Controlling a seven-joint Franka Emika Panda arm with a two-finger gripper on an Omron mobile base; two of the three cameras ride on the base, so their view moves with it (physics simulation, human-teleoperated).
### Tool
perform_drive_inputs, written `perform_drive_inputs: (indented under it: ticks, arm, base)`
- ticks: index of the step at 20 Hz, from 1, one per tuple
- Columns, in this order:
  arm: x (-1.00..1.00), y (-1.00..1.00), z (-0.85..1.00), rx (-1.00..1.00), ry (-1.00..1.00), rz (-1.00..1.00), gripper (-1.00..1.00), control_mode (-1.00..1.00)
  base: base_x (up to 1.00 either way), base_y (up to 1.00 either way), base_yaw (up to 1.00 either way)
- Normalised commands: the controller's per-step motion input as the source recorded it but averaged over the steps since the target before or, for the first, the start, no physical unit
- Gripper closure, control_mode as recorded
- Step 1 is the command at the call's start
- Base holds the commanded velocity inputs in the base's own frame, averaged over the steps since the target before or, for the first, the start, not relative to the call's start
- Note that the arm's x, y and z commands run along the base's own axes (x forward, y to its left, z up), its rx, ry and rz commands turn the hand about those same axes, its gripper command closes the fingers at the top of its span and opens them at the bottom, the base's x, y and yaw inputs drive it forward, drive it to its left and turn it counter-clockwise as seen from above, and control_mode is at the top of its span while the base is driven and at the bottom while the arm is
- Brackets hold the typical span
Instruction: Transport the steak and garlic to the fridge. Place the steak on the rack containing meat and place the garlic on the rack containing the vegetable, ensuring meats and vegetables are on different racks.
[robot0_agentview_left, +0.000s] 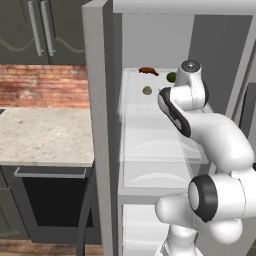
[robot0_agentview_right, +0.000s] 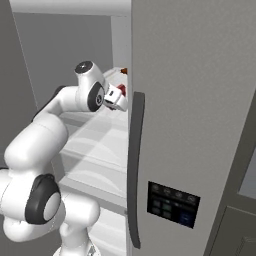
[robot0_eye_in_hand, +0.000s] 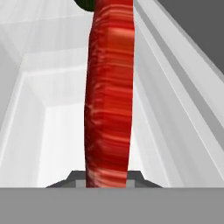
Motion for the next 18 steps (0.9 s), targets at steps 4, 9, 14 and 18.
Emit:
perform_drive_inputs:
  ticks: [4,9,14,18]
  arm:
    - [0.20,-0.10,-0.34,0.00,0.00,-0.03,1.00,-1.00]
    - [0.31,-0.11,-0.42,0.00,0.04,-0.01,1.00,-1.00]
    - [0.05,-0.04,-0.51,0.00,0.07,0.00,-1.00,-1.00]
    - [-0.04,0.00,-0.29,0.02,0.03,0.00,-1.00,-1.00]
  base:
    - [0.00,0.00,0.00]
    - [0.00,0.00,0.00]
    - [0.00,0.00,0.00]
    - [0.00,0.00,0.00]
